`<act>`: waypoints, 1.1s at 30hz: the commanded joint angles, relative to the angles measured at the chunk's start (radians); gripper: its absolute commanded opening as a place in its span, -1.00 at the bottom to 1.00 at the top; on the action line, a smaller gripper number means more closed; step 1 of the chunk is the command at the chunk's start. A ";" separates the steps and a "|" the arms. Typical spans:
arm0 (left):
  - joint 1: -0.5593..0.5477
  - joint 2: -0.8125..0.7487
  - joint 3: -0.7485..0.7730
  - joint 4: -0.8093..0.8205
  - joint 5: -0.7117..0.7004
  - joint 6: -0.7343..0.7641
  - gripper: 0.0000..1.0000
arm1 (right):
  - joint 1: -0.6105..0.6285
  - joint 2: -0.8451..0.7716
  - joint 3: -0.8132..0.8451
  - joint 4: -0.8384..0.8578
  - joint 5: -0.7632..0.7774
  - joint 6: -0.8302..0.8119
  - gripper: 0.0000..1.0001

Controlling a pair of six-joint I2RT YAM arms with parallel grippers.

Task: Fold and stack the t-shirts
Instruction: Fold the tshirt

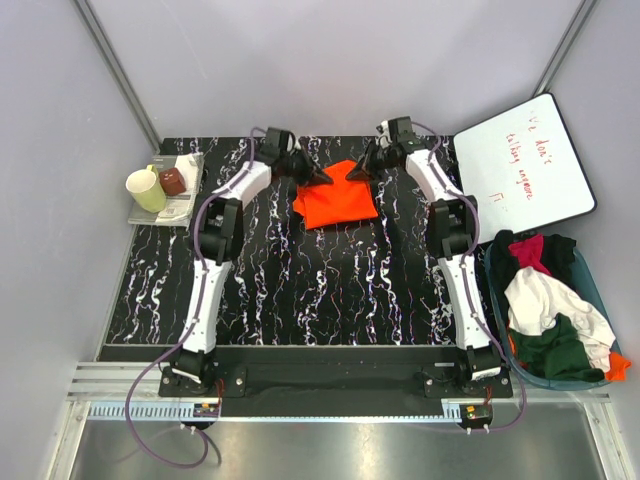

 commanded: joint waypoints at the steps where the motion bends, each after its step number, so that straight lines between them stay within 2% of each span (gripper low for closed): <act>1: 0.030 0.021 -0.064 0.046 0.012 -0.093 -1.00 | -0.003 0.022 0.018 -0.015 0.017 0.034 -1.00; 7: 0.088 0.032 -0.047 -0.083 -0.087 -0.027 -1.00 | -0.003 0.011 -0.056 -0.019 0.144 -0.008 -1.00; 10: 0.119 0.019 -0.033 -0.148 -0.129 0.030 -1.00 | -0.003 0.005 -0.083 -0.026 0.161 -0.018 -1.00; 14: 0.128 0.004 -0.053 -0.188 -0.097 0.078 -1.00 | -0.003 0.001 -0.123 -0.035 0.137 -0.028 -1.00; 16: 0.127 -0.013 -0.102 -0.185 -0.071 0.111 -1.00 | -0.002 -0.022 -0.162 -0.035 0.121 -0.037 -1.00; 19: 0.122 -0.108 -0.193 -0.087 -0.016 0.145 -1.00 | 0.001 -0.073 -0.209 -0.033 0.124 -0.081 -1.00; 25: 0.119 -0.332 -0.294 -0.054 0.014 0.168 -1.00 | 0.001 -0.237 -0.272 -0.032 0.115 -0.124 -1.00; 33: 0.089 -0.416 -0.533 0.038 0.038 0.131 -1.00 | 0.001 -0.295 -0.317 -0.032 0.091 -0.118 -1.00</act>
